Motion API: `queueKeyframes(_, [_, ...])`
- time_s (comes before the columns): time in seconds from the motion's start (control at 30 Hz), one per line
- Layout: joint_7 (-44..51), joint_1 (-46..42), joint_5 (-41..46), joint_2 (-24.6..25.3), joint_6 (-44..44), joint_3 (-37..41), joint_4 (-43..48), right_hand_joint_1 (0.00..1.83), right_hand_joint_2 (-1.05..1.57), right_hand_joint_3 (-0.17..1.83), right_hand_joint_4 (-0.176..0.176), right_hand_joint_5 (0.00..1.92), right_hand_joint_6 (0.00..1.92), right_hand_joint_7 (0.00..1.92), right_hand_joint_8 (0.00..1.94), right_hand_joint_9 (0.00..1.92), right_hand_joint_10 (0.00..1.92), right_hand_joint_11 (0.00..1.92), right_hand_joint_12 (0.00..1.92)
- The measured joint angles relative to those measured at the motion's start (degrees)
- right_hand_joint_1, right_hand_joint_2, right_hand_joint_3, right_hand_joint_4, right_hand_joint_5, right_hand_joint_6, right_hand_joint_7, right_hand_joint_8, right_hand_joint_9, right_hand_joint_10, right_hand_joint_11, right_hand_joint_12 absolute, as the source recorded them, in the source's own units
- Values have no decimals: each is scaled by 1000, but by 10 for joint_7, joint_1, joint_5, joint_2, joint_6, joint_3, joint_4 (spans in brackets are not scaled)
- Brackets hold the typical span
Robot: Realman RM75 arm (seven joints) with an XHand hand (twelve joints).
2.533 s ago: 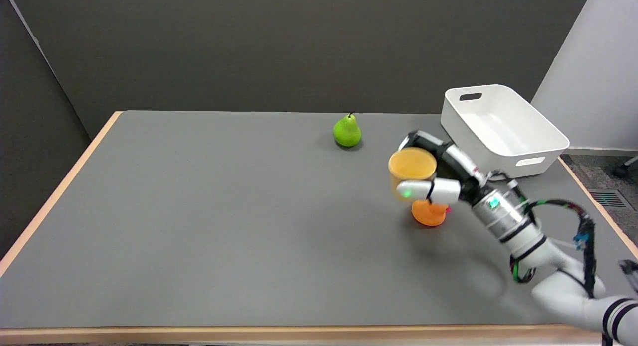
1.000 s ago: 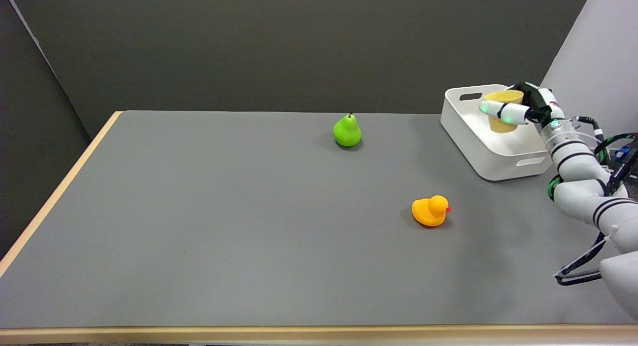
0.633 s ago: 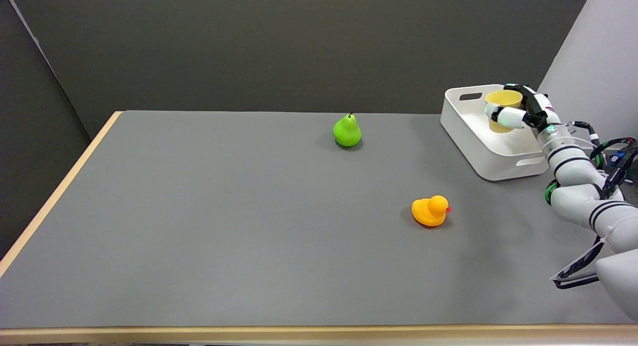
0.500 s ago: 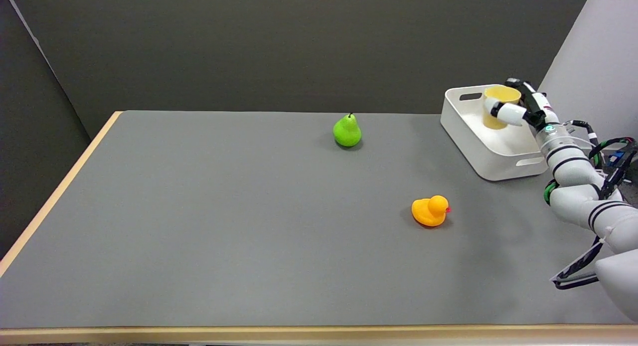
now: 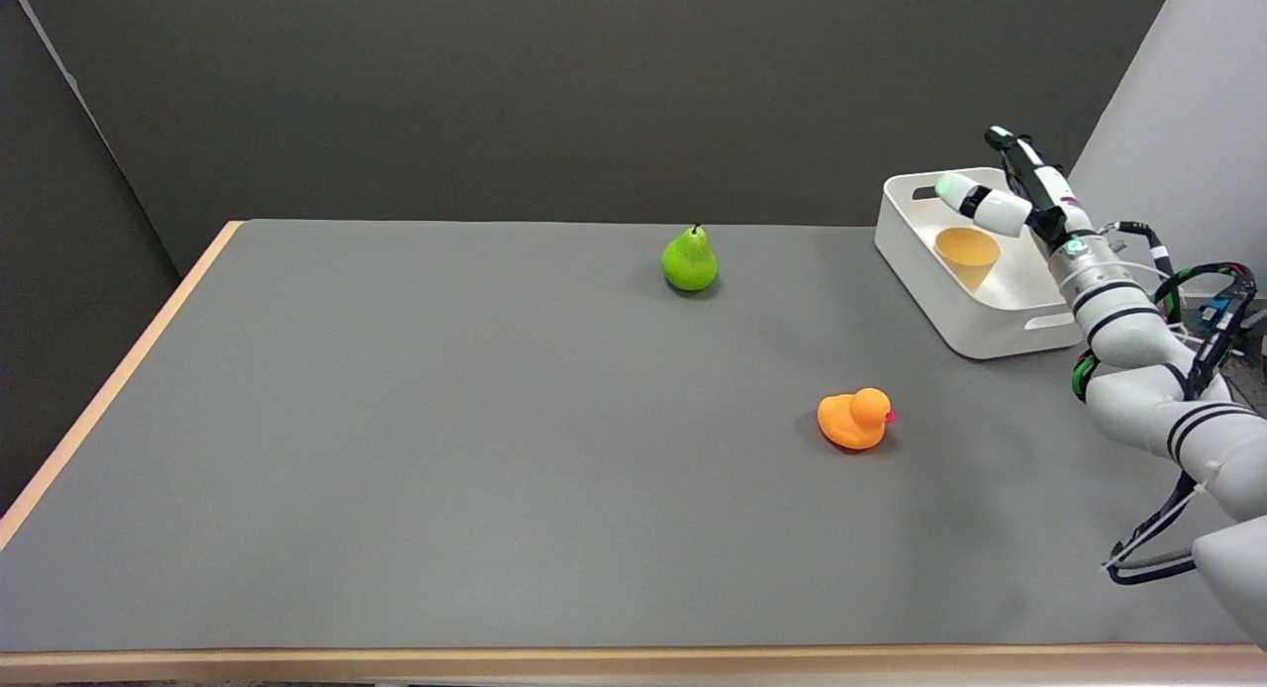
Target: Place the yellow cup in the box.
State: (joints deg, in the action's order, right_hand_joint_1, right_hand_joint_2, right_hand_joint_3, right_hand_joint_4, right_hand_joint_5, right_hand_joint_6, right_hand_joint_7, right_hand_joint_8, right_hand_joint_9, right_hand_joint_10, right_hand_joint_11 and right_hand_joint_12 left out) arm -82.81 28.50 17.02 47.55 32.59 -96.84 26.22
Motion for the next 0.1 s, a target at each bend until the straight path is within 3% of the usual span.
queueKeyframes(0.1, [0, -12, 1, -1, 6, 1, 25, 648, 500, 785, 26, 43, 52, -1, -1, -1, -1, -1, -1])
